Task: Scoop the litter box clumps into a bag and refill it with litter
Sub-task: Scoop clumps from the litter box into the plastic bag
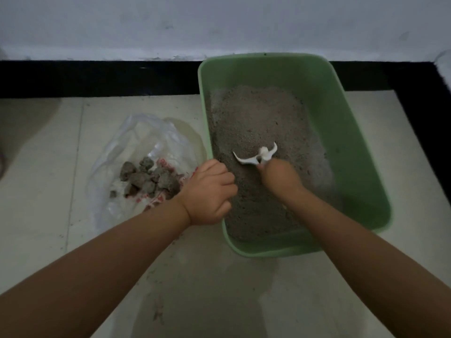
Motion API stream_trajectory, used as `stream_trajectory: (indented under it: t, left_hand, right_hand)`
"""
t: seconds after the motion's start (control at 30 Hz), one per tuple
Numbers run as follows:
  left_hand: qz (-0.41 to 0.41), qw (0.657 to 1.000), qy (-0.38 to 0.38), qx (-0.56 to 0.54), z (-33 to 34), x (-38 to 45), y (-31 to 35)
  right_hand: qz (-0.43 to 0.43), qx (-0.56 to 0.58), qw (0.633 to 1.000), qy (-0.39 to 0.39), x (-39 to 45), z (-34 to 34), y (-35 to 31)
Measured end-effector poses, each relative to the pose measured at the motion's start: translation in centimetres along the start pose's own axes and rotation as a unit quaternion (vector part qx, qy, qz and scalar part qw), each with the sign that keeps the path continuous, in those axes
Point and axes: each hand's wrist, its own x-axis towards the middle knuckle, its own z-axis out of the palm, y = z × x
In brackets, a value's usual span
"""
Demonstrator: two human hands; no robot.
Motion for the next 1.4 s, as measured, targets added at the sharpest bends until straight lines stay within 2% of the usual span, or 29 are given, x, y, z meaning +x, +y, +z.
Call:
stream_trajectory:
  t: [0.1,0.23,0.43,0.57,0.77,0.93,1.07,1.4]
  left_hand:
    - [0.007,1.000,0.013,-0.011,-0.3,0.3,0.1]
    - [-0.001,1.000,0.017,-0.012,-0.2,0.2,0.1]
    - [-0.009,1.000,0.019,-0.003,-0.2,0.0,0.2]
    - [-0.013,1.000,0.009,-0.002,-0.4,0.0,0.3]
    - [-0.017,1.000,-0.004,0.014,-0.6,0.1,0.4]
    - [-0.023,1.000,-0.003,0.018,-0.7,0.2,0.6]
    - [-0.025,0.999,-0.006,0.023,-0.8,0.3,0.6]
    - [-0.012,0.998,-0.004,0.061,-0.9,0.4,0.6]
  right_hand:
    - [-0.027,-0.001,0.997,0.072,2.1,-0.5,-1.1]
    - [-0.041,0.042,0.994,0.096,3.2,-0.6,-1.8]
    - [-0.057,0.099,0.984,0.140,1.4,-0.2,1.0]
    - [-0.019,0.121,0.976,0.178,-0.2,-1.9,2.7]
    - [-0.021,0.048,0.989,0.138,-3.5,-2.8,3.8]
    - [-0.015,0.068,0.989,0.134,-5.1,-2.1,4.3]
    - [-0.016,0.117,0.979,0.165,-6.0,-2.8,4.7]
    - [-0.001,0.056,0.987,0.151,-7.1,-4.8,7.1]
